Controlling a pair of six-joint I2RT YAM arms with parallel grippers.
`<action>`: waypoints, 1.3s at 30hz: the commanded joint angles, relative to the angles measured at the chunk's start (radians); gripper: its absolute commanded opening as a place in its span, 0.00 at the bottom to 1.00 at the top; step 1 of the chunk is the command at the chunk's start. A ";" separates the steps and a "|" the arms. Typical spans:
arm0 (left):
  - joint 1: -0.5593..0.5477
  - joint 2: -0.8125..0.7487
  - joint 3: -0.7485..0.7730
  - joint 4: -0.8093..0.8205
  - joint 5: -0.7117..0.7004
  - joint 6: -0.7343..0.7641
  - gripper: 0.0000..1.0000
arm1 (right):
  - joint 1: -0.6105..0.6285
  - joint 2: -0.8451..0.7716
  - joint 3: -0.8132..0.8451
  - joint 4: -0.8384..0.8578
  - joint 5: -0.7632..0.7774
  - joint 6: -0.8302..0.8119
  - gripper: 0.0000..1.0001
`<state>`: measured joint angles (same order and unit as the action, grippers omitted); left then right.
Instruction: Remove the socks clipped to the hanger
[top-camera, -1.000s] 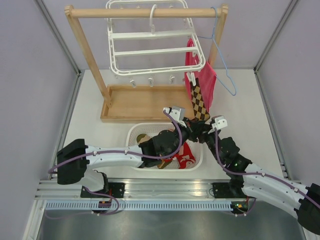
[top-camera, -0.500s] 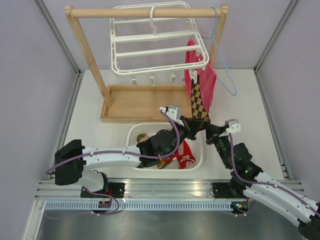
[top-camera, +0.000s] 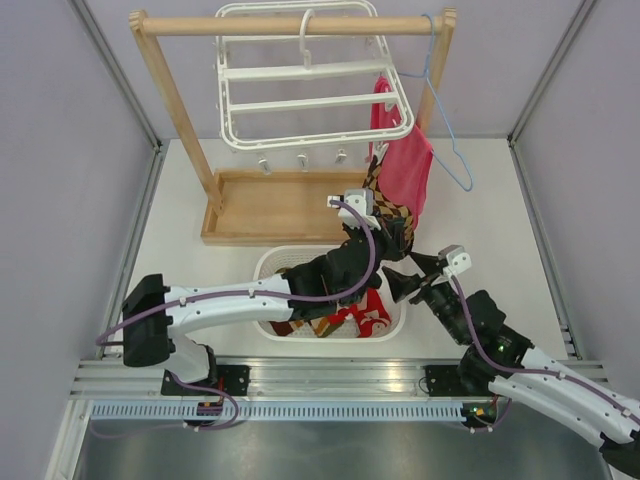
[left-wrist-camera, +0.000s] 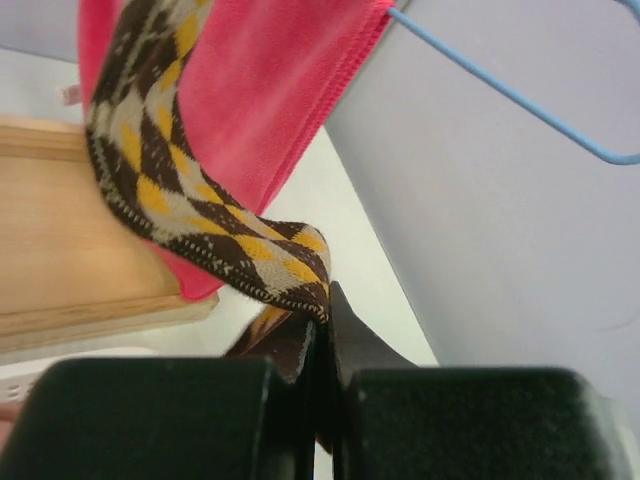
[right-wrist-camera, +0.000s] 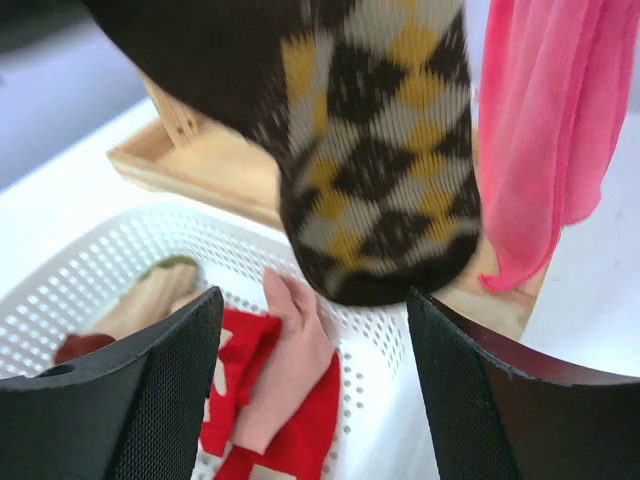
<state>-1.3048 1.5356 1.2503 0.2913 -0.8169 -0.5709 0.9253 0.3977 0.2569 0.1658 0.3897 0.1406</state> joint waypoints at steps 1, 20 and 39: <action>-0.007 0.026 0.040 -0.100 -0.091 -0.102 0.02 | 0.020 -0.062 0.048 0.017 0.041 -0.027 0.79; -0.019 0.032 0.018 -0.118 -0.051 -0.285 0.02 | 0.041 0.141 -0.054 0.468 0.264 -0.133 0.69; -0.022 -0.035 -0.086 -0.104 -0.036 -0.254 0.92 | 0.049 0.145 -0.042 0.422 0.402 -0.151 0.01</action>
<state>-1.3220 1.5696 1.2072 0.1646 -0.8360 -0.8360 0.9699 0.5613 0.1989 0.6292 0.7452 -0.0292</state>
